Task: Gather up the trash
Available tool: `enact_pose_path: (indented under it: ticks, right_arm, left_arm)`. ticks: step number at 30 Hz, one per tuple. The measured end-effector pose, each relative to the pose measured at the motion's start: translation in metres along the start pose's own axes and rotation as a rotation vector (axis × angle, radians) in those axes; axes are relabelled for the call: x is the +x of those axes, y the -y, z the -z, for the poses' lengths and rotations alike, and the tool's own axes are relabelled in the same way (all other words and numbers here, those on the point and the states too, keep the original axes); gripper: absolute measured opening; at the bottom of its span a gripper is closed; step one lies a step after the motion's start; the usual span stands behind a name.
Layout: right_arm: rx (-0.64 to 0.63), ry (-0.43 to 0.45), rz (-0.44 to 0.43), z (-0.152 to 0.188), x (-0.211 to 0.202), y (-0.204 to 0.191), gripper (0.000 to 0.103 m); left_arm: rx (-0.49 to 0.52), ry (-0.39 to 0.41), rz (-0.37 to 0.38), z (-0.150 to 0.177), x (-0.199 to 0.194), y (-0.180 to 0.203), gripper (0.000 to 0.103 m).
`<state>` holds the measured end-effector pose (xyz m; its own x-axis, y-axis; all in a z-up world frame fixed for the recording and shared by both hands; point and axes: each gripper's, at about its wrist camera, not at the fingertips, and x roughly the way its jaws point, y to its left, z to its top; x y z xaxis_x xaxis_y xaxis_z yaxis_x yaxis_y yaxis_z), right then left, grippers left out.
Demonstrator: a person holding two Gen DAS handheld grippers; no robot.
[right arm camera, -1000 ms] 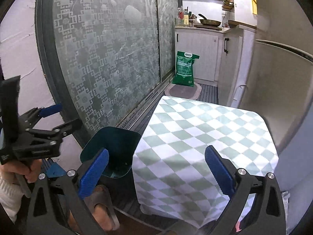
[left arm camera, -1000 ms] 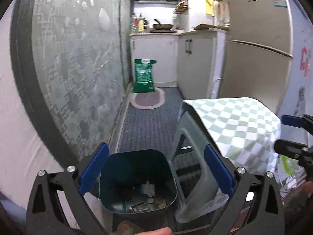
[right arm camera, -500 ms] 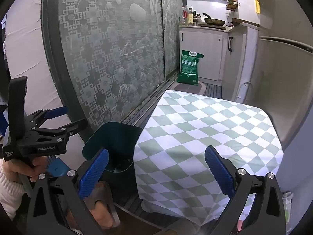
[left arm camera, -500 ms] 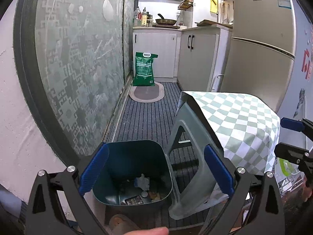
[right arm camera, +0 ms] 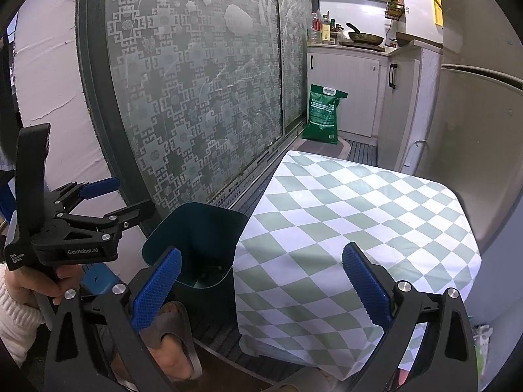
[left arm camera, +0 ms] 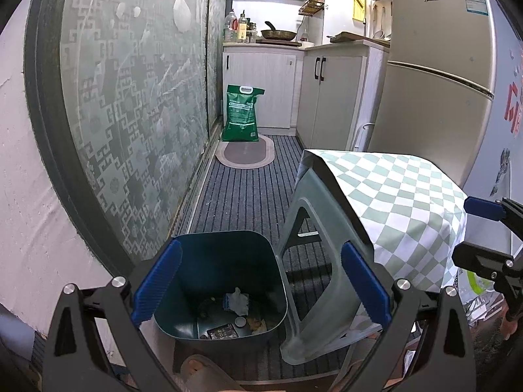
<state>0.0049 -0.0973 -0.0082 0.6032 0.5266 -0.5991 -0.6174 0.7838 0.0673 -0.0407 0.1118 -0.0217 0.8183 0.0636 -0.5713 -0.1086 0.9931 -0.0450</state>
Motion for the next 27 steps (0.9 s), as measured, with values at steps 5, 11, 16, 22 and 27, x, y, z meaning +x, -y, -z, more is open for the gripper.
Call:
enact_pose_path:
  ticks: [5, 11, 16, 22, 27]
  right_arm:
    - [-0.003, 0.002, 0.000, -0.0005, 0.0013, -0.0016, 0.099]
    - [-0.002, 0.003, 0.001, -0.0006, 0.0014, -0.0025, 0.099]
    - [-0.002, 0.003, 0.001, -0.0006, 0.0013, -0.0023, 0.099]
    - [-0.002, 0.002, 0.003, -0.0005, 0.0008, -0.0019, 0.099]
    - [-0.001, 0.002, 0.004, -0.0005, 0.0007, -0.0023, 0.099]
  left_arm:
    - [-0.001, 0.000, 0.008, 0.0000, -0.0006, 0.0028, 0.100]
    - [0.001, -0.006, 0.012, 0.0011, -0.0008, 0.0049, 0.100]
    - [-0.001, -0.012, 0.012, 0.0007, 0.0002, 0.0047, 0.100]
    - [0.003, -0.019, 0.019, 0.0011, 0.0021, 0.0055, 0.100]
    - [0.005, -0.021, 0.024, 0.0018, 0.0028, 0.0066, 0.100]
